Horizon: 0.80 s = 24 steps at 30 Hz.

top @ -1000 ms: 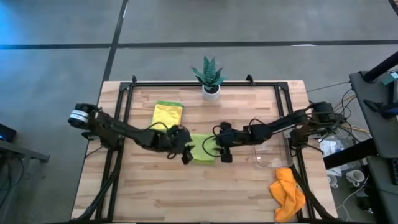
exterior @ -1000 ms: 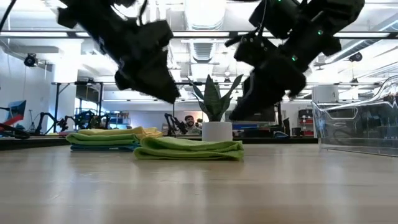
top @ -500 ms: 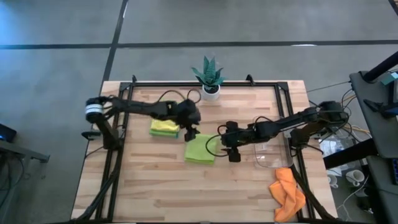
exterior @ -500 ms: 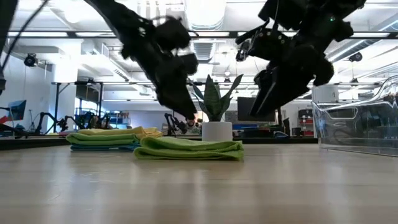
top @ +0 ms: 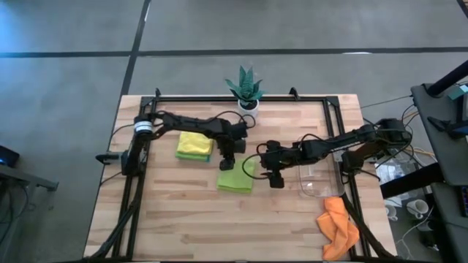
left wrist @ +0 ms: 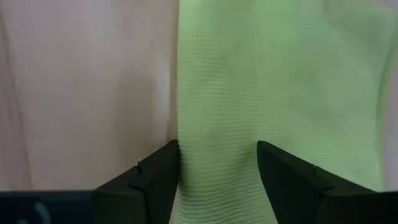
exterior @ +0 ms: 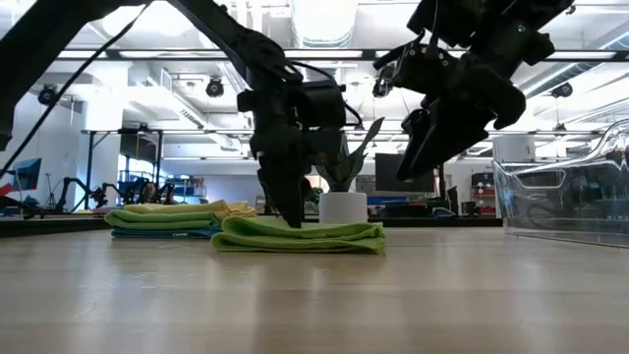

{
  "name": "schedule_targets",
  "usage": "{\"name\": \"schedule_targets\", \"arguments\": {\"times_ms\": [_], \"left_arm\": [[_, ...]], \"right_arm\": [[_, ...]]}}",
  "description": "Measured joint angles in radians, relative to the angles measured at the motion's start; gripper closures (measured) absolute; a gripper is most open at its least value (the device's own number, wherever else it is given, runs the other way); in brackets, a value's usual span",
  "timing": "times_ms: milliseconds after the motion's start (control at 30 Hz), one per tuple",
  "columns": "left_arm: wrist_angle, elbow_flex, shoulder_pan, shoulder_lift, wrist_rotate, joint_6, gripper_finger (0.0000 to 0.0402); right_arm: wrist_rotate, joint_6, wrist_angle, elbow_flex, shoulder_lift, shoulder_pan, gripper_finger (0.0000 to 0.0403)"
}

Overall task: Fold microfiber towels
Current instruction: Stack the light green towel on top of the yellow towel

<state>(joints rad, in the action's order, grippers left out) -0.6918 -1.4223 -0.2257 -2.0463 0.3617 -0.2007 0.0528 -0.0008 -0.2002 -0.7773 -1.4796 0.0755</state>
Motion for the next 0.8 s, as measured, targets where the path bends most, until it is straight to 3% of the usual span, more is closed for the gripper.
{"name": "schedule_targets", "arguments": {"times_ms": [167, 300, 400, 600, 800], "left_arm": [[0.063, 0.034, 0.018, 0.005, -0.022, 0.062, 0.0223], [0.095, 0.051, 0.040, 0.007, -0.062, 0.065, 0.0307], [0.076, 0.027, 0.051, 0.011, -0.139, 0.178, 0.0382], [-0.011, -0.040, 0.047, 0.067, -0.275, 0.391, 0.0398], [-0.120, 0.005, 0.035, 0.200, -0.460, 0.562, 0.0400]], "right_arm": [[0.001, -0.018, -0.009, 0.000, 0.000, -0.018, 0.0165], [0.018, -0.022, -0.010, 0.000, 0.000, -0.028, 0.0166], [0.058, -0.026, -0.028, 0.000, 0.000, -0.032, 0.0168], [0.080, -0.017, -0.034, -0.003, 0.011, -0.042, 0.0170], [0.080, -0.019, -0.027, -0.002, 0.013, -0.042, 0.0172]]}}
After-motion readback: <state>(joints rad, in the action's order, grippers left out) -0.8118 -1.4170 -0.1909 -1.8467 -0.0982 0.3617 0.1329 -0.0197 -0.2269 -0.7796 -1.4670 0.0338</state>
